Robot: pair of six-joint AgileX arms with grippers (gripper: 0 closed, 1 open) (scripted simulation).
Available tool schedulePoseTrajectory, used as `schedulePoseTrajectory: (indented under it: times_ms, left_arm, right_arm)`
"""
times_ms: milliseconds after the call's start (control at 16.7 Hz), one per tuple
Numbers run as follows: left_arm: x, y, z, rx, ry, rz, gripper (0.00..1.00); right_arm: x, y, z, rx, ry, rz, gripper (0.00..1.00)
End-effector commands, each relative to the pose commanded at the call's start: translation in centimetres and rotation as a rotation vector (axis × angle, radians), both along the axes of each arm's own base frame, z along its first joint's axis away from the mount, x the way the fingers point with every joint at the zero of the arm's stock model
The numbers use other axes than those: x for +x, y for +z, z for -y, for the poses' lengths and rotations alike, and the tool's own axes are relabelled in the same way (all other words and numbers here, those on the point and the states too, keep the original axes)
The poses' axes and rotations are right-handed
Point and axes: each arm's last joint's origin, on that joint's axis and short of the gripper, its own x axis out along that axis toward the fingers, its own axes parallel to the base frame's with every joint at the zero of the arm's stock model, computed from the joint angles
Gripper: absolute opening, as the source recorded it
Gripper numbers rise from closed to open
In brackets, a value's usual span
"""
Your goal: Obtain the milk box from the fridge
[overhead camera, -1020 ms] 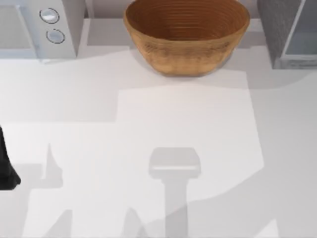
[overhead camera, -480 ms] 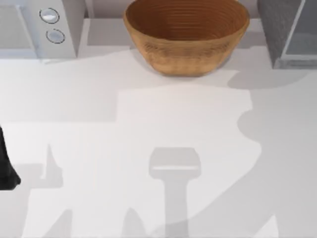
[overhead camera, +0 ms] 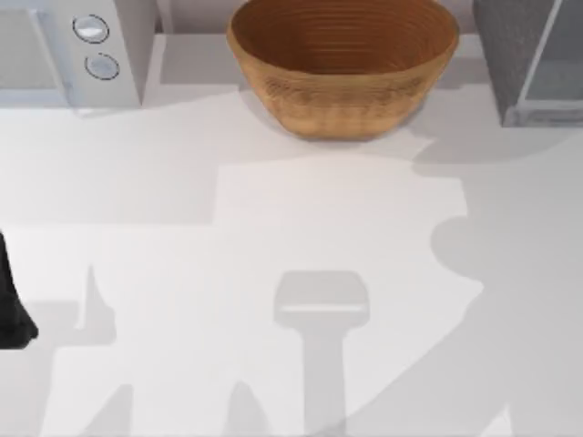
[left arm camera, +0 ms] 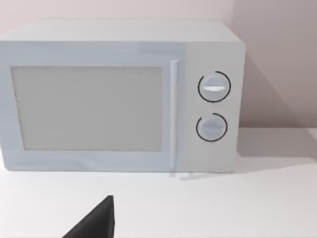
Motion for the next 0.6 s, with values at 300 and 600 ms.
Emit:
schedulePoseTrajectory:
  times_ms: [300,600]
  left_arm:
    - [0.0,0.0,0.0,0.000,0.000,0.000,1.00]
    - [0.0,0.0,0.0,0.000,0.000,0.000,1.00]
  right_arm:
    - [-5.6,-0.6,0.0,0.007,-0.004,-0.023,0.00]
    - [-8.4,-0.5,-0.1,0.003,-0.005,-0.011,0.00]
